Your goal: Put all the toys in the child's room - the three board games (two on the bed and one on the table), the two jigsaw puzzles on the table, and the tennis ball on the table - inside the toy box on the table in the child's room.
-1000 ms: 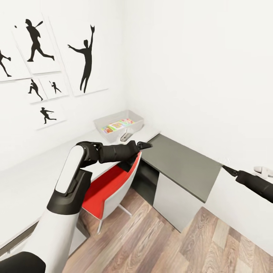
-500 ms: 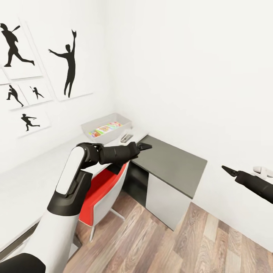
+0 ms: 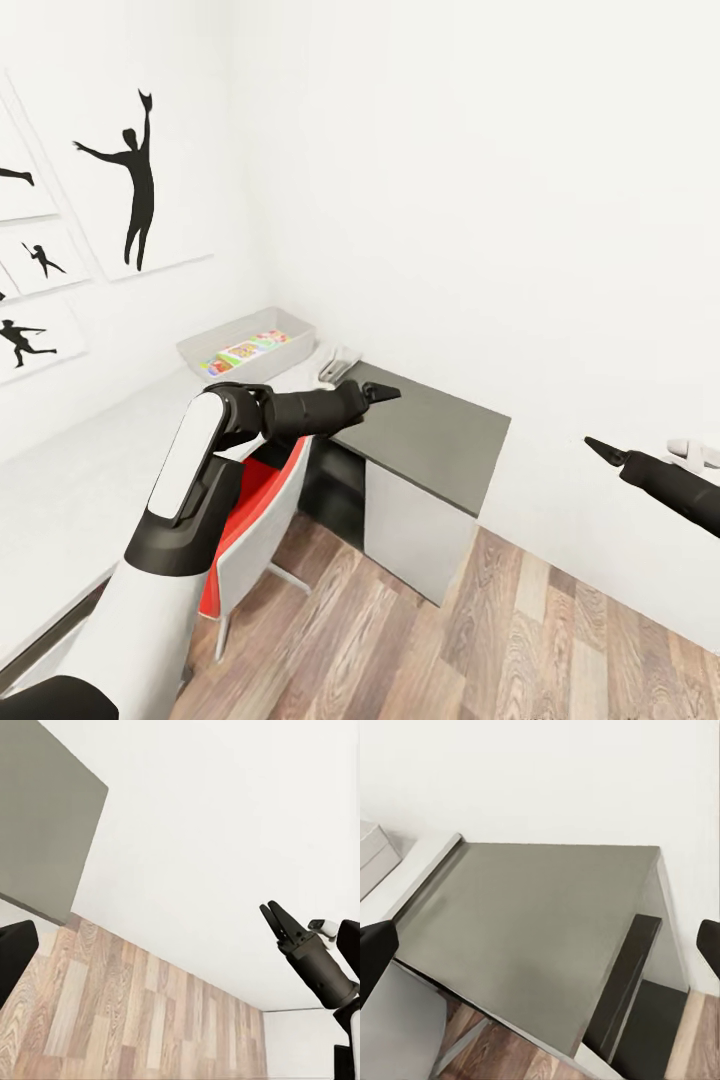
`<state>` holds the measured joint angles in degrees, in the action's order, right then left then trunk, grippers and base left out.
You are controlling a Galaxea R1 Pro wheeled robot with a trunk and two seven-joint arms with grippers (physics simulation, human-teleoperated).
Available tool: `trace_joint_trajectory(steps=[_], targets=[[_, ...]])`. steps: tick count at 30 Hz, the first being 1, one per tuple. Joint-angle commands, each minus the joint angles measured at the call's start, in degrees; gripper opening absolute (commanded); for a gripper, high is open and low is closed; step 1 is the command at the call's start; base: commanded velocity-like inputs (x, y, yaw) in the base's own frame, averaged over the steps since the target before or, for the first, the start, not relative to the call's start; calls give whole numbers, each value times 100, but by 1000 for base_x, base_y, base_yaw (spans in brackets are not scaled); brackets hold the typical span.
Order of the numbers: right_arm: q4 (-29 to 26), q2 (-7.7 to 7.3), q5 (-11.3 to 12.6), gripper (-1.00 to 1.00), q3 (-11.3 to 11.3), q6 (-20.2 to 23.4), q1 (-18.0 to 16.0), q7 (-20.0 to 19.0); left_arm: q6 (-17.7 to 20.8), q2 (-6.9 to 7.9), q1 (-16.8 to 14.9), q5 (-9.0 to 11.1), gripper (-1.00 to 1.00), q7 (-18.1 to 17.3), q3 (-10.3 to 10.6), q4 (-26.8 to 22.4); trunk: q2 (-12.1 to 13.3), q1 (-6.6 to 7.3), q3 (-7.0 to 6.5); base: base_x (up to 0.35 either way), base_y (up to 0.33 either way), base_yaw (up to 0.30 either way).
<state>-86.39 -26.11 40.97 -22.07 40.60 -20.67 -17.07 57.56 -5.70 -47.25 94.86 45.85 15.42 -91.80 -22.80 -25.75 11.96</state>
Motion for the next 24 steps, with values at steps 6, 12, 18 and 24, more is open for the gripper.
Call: trace_joint_trajectory(steps=[6,12,18,24], targets=[[-1,0,-1,100,-8,35,-7,-19,10,-2,7,51,100,57,-3,-5,-11,-4,-36,0,0,-210],[-1,-5,-1,100,-8,35,-7,-18,10,-2,42,49,100,56,-3,-5,-11,-4,-84,0,0,-210],[-1,-8,-1,100,-8,35,-7,-20,10,-2,75,44,100,56,0,-5,-11,-4,-132,0,0,-210],[-1,-10,-1,100,-11,35,-7,-17,8,4,105,33,100,59,132,-5,-11,-4,-180,0,0,-210]])
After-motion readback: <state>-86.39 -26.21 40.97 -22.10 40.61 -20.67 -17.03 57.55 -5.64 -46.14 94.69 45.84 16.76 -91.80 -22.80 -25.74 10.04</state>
